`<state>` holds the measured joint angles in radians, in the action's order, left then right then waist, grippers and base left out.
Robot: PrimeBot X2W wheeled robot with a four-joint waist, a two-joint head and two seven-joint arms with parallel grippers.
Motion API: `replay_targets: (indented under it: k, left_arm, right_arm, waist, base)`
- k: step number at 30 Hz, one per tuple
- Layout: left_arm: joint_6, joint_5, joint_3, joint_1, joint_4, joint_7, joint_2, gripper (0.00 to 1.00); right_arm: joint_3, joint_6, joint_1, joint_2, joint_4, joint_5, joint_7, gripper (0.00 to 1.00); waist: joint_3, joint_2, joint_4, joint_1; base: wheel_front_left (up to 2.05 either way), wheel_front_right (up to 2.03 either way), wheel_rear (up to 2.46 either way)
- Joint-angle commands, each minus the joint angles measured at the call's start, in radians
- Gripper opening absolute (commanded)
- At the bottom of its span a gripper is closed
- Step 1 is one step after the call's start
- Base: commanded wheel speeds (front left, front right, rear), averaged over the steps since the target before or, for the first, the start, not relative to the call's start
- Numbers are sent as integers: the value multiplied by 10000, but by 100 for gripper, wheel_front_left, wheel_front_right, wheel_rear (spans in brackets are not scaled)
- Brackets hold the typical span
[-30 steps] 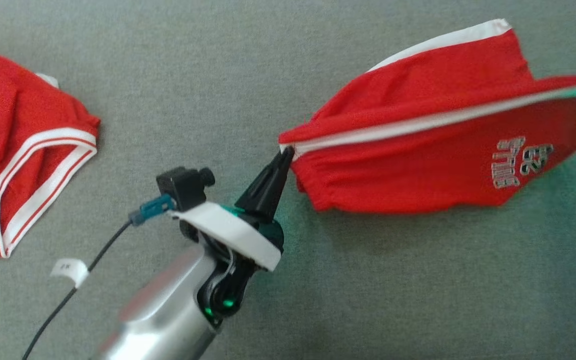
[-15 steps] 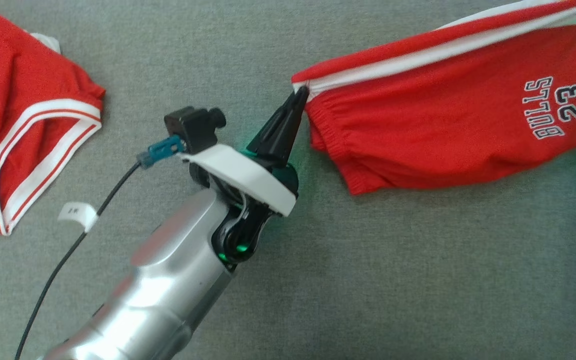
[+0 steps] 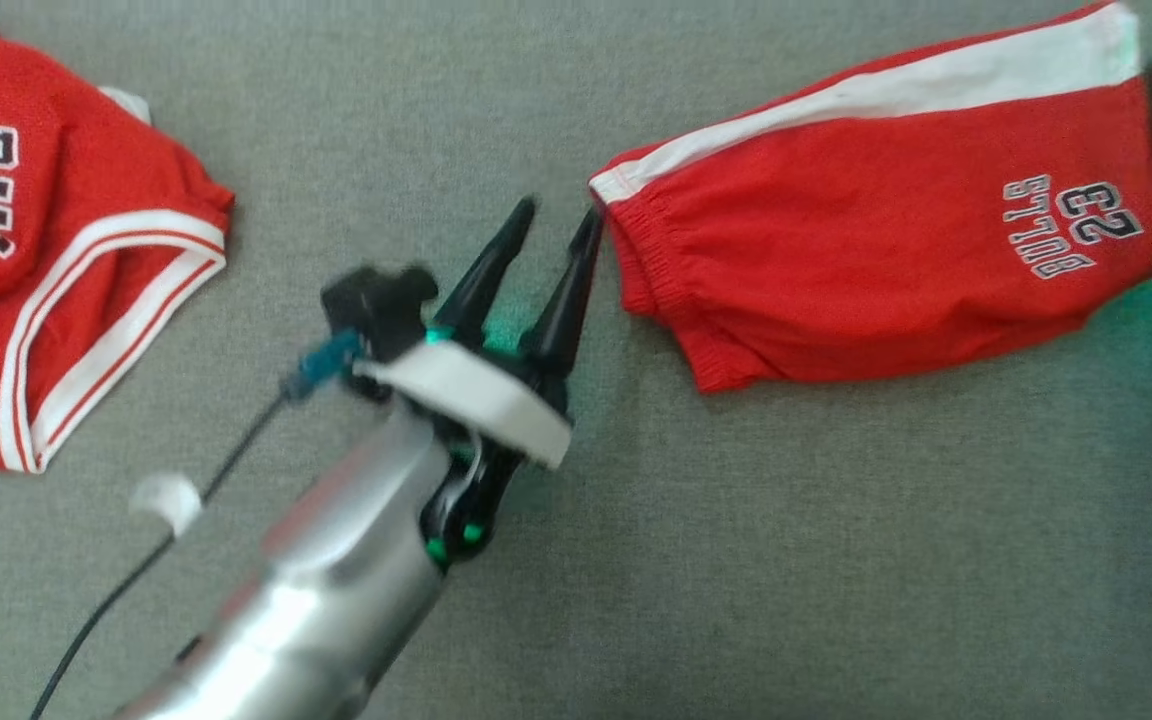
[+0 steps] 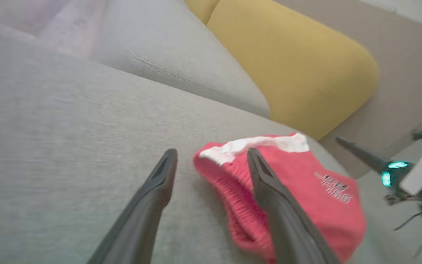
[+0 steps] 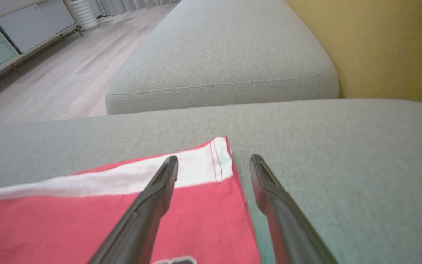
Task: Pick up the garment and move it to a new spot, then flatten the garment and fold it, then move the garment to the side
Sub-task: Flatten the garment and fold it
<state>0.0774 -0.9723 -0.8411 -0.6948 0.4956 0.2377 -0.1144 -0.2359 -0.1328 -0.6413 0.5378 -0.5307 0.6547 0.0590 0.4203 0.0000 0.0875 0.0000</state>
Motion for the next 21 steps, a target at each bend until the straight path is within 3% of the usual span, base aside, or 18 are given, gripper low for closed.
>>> replay_targets:
  k: [1, 7, 10, 14, 21]
  left_arm:
    - [-120, 264, 243, 50, -289, 135, -269, 100]
    - [-1935, 3329, 1777, 2019, -2441, 236, -190, 100]
    - [-2507, 4770, 2481, 3247, -3667, 238, 71, 100]
    - [-2672, 5925, 2993, 4573, -4711, 239, 374, 100]
    - [-2301, 6684, 3143, 5411, -5042, 240, 594, 100]
  right_arm:
    - [-102, 21, 382, 219, 324, 80, -132, 100]
    - [115, 21, 1815, -203, 716, 384, -522, 100]
    - [739, 21, 1872, -301, 267, 70, -723, 100]
    - [1882, 21, 1416, -532, -788, -652, -848, 100]
    - [3012, 21, 557, -833, -3218, -1736, -333, 100]
  waist:
    - [-227, 0, -89, 0]
    - [-702, 0, 6, 0]
    - [-817, 0, 341, 0]
    - [-904, 0, 938, 0]
    - [-917, 0, 1788, 0]
  base:
    - [0, 0, 0]
    - [0, 0, 0]
    - [0, 0, 0]
    - [0, 0, 0]
    - [0, 0, 0]
